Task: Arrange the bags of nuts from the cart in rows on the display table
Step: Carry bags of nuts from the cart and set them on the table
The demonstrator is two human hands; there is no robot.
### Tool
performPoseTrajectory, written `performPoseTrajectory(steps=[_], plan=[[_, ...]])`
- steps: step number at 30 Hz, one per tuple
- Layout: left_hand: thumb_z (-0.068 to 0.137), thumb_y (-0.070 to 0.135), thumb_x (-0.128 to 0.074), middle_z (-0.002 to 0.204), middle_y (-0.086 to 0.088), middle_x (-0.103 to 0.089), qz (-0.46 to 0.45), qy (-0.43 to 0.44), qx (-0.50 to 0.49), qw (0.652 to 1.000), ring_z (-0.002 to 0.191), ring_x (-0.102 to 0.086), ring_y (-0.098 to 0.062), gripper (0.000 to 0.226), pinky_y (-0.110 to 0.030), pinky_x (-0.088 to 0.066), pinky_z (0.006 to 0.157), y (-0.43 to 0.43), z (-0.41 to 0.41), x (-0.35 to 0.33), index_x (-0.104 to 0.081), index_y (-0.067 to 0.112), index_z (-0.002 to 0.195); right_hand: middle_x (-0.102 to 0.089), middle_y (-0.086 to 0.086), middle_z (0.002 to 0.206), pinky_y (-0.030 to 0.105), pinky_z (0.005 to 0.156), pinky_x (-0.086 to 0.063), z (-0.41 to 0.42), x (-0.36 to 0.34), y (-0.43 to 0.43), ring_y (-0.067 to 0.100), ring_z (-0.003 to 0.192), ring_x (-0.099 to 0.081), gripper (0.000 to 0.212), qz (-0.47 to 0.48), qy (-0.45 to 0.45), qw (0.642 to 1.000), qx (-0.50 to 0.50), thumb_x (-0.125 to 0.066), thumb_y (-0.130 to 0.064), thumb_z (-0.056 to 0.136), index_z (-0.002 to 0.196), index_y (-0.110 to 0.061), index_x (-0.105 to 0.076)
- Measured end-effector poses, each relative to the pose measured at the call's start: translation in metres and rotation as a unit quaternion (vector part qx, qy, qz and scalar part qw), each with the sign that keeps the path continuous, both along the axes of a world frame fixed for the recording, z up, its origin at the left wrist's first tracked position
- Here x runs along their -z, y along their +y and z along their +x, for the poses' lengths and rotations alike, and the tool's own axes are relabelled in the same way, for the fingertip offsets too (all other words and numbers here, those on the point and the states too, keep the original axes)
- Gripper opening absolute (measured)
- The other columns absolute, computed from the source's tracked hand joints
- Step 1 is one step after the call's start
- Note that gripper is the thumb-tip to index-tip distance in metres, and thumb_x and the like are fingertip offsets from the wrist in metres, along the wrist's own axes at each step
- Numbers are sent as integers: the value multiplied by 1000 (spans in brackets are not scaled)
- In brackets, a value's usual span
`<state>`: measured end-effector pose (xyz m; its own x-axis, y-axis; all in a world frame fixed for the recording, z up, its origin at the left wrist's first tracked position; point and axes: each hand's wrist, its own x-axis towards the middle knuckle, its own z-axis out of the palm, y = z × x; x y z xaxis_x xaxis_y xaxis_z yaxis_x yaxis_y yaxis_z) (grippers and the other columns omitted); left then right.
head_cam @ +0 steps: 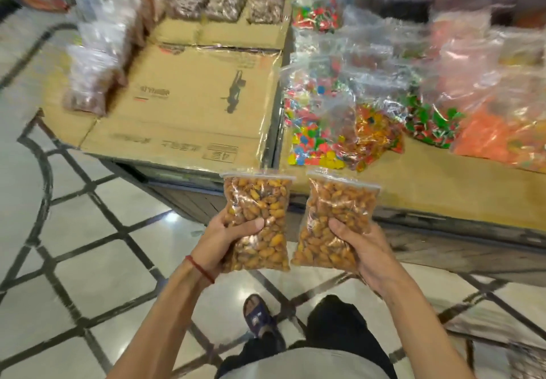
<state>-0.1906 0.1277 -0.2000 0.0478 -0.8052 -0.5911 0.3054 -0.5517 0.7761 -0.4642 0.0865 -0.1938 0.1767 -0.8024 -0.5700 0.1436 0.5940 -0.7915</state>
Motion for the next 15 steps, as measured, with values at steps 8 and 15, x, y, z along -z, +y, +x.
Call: performPoseTrajectory(steps=[8, 15], plan=[[42, 31, -101, 115, -16, -77, 3, -16, -22, 1000, 104, -76, -37, 97, -44, -63, 81, -82, 97, -5, -65, 8, 128, -81, 12, 115, 47, 96, -62, 98, -11, -94, 24, 104, -79, 44, -23, 7, 1000, -15, -86, -19, 72, 115, -14, -76], [47, 35, -97, 114, -16, -78, -16, -49, -35, 998, 102, -76, -36, 91, -44, -63, 83, -173, 125, -1, -64, 6, 127, -82, 8, 114, 53, 109, -54, 125, -13, -193, 26, 110, -77, 45, -44, 26, 998, -36, -87, -20, 75, 118, -13, -75]])
